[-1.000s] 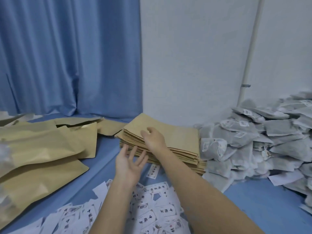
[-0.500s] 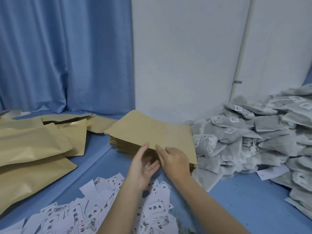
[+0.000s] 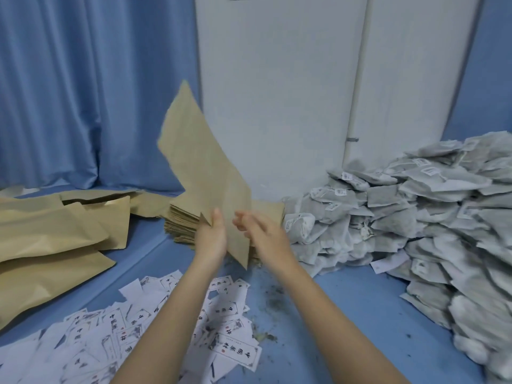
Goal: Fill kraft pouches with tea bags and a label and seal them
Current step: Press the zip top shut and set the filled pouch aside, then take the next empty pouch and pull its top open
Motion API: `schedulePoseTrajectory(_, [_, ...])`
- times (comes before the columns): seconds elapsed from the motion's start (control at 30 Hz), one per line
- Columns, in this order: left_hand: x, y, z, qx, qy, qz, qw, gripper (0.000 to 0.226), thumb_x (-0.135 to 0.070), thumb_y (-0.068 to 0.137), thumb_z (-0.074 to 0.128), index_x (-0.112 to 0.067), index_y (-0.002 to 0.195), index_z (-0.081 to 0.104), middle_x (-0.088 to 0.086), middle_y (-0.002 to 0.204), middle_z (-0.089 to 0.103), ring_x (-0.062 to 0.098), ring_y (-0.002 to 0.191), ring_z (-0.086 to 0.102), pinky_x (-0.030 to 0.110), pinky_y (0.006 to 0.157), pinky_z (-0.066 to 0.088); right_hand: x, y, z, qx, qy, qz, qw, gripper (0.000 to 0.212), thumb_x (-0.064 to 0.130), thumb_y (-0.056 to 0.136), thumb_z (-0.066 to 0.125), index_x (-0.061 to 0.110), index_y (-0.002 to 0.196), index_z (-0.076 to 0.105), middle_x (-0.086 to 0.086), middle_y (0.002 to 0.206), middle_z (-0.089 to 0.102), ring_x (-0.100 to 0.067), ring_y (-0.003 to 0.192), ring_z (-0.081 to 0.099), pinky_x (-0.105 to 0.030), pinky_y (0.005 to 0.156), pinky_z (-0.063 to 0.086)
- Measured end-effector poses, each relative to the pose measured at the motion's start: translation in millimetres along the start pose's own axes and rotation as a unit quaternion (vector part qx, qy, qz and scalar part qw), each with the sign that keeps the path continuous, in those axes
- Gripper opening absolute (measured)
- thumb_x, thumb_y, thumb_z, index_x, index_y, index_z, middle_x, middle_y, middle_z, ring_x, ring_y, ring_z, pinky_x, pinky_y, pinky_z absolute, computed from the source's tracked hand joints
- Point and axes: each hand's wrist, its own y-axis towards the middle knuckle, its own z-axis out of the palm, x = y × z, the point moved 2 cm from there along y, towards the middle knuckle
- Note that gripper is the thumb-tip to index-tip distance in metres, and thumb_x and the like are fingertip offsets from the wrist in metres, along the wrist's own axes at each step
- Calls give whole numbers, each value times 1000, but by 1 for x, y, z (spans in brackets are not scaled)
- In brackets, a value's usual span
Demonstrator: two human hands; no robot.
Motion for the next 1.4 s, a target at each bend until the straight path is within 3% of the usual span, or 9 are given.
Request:
schedulePoseTrajectory(0.13, [-16,-17,-13,50,228,222,947,66,1,92,38,-35,146,30,-4,121,56,23,98,54,26,77,38,46,1,-32,-35,315,89,944,32,47,92,46,20,97,63,-5,93,71,-20,87,68,-34,72,58])
schedulePoseTrajectory(0.3, [-16,-36,-15,29,472,327,818,86,11,79,43,-26,151,15,10,146,35,33,121,41,40,98,35,68,-15,-78,-87,397,123,905,52,59,89,43,17,110,65,-4,98,72,-21,90,68,-31,68,55])
schedulePoseTrajectory(0.5, [8,-48,-9,95,623,274,726,86,-16,89,55,-25,150,-4,16,152,17,34,129,29,38,105,30,54,-43,-107,-197,333,121,914,25,6,88,55,9,62,54,4,42,50,-4,30,43,-15,32,34])
schedulePoseTrajectory(0.63, [20,-63,2,357,537,114,756,132,-59,65,75,-25,147,-23,7,156,-24,27,144,-18,44,118,5,28,-47,-111,-229,236,177,928,39,0,84,53,14,50,38,5,37,37,-5,29,32,-15,31,27])
schedulePoseTrajectory(0.7, [9,-80,10,441,375,54,814,132,-57,52,80,-39,146,-12,-14,156,-10,8,143,-5,34,115,17,14,-47,-110,-232,218,196,928,38,-1,82,55,11,51,39,0,42,36,-8,33,32,-16,35,29])
schedulePoseTrajectory(0.8, [-10,-94,30,372,92,12,923,85,-38,71,77,-43,138,26,-22,130,37,-12,109,44,3,75,40,1,-51,-109,-226,196,190,935,27,-1,80,57,8,57,45,-5,58,35,-15,49,30,-23,50,29])
schedulePoseTrajectory(0.9, [-23,-92,55,239,51,-8,970,39,-45,83,65,-25,116,58,-4,119,59,10,102,56,28,89,48,-2,-56,-109,-212,188,172,943,16,4,80,63,2,66,55,-10,64,42,-17,56,39,-26,53,39])
schedulePoseTrajectory(1.13, [-36,-98,83,141,183,43,972,39,-62,75,63,-27,93,68,-7,79,66,20,88,65,28,75,50,6,-65,-112,-193,-36,102,975,27,17,78,60,3,55,56,-4,52,46,-13,58,41,-34,59,36])
schedulePoseTrajectory(1.4, [-28,-105,89,91,20,-35,995,22,-41,81,67,-23,67,67,-9,63,62,15,66,58,20,49,42,12,-71,-114,-125,-53,89,987,15,28,85,65,31,74,73,11,66,67,-10,71,63,-41,74,54])
